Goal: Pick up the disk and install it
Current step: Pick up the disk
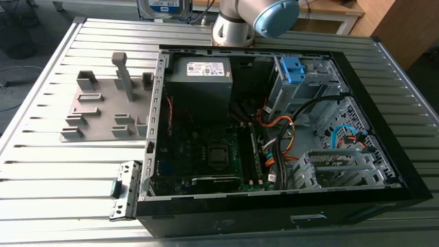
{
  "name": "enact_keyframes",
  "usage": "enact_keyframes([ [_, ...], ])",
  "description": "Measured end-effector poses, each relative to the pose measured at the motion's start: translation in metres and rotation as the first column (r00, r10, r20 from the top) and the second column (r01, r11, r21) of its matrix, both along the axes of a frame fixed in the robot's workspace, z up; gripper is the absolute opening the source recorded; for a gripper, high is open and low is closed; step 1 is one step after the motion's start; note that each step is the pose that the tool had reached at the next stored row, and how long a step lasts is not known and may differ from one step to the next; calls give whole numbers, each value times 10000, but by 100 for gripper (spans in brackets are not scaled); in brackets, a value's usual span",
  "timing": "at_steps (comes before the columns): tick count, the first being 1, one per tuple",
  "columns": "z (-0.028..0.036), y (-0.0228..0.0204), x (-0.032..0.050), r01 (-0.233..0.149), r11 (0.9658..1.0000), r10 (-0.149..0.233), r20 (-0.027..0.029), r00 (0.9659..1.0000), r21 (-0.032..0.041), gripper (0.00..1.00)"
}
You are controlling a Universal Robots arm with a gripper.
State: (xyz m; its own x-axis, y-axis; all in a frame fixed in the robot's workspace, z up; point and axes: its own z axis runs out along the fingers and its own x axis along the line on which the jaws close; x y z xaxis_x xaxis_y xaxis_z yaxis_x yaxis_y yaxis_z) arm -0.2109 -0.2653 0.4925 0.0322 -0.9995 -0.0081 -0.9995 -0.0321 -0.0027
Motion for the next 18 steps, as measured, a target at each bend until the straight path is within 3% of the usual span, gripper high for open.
enact_keyframes([
  [18, -2, 0, 299, 0, 10000, 0, -1, 10000, 0, 36],
])
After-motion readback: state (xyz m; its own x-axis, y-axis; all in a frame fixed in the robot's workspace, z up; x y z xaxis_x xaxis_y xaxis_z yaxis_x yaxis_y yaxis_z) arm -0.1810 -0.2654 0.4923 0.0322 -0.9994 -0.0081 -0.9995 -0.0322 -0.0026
